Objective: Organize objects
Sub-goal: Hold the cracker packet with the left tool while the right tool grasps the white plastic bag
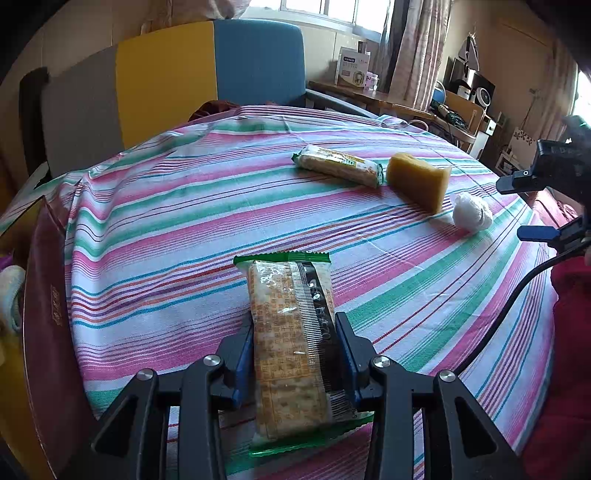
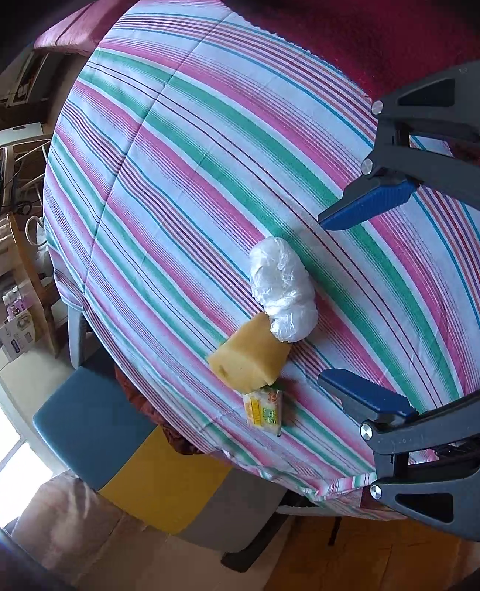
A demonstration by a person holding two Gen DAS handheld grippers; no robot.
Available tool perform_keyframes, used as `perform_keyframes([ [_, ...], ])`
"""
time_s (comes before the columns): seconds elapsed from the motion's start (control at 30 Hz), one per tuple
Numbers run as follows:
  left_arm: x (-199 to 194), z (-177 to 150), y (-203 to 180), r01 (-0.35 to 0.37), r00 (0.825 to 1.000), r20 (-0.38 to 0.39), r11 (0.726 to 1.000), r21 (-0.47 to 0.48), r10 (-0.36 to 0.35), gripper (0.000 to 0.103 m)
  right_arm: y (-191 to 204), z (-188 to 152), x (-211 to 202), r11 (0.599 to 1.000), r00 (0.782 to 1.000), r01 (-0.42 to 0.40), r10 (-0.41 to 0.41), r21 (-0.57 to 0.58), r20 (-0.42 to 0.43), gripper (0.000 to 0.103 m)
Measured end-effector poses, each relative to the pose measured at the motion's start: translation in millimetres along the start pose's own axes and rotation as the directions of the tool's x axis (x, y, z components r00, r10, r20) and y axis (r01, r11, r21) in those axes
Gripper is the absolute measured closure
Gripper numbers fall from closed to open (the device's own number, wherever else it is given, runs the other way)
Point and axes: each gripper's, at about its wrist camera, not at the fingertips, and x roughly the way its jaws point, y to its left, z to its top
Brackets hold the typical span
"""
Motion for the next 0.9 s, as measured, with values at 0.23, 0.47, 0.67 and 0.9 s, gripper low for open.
perform_keyframes([
  [0.23, 0.8, 0.3, 2.2, 0.013, 1.000, 0.004, 1.000, -0.005, -0.013, 0.062, 7.2, 17.1, 15.3, 0.991, 0.993, 0.114, -0.115, -0.074, -0.015, 0.024],
  [0.47, 1.0, -0.6, 1.9, 0.013, 1.000, 0.005, 1.000, -0.004, -0.013, 0.062, 15.2, 26.4, 35.7, 0.982, 0.989, 0.141, -0.146, -0.122, -0.036, 0.024],
  [0.67, 2.1, -0.7, 1.2, 0.006, 1.000, 0.008, 1.000, 0.005, -0.006, 0.061, 22.8, 30.3, 49.2, 0.971, 0.983, 0.173, -0.182, -0.167, -0.038, 0.023],
  [0.9, 2.4, -1.2, -0.2, 0.000, 1.000, 0.010, 1.000, 0.010, -0.001, 0.061, 25.4, 22.9, 55.6, 0.952, 0.975, 0.198, -0.217, -0.233, -0.058, 0.041],
])
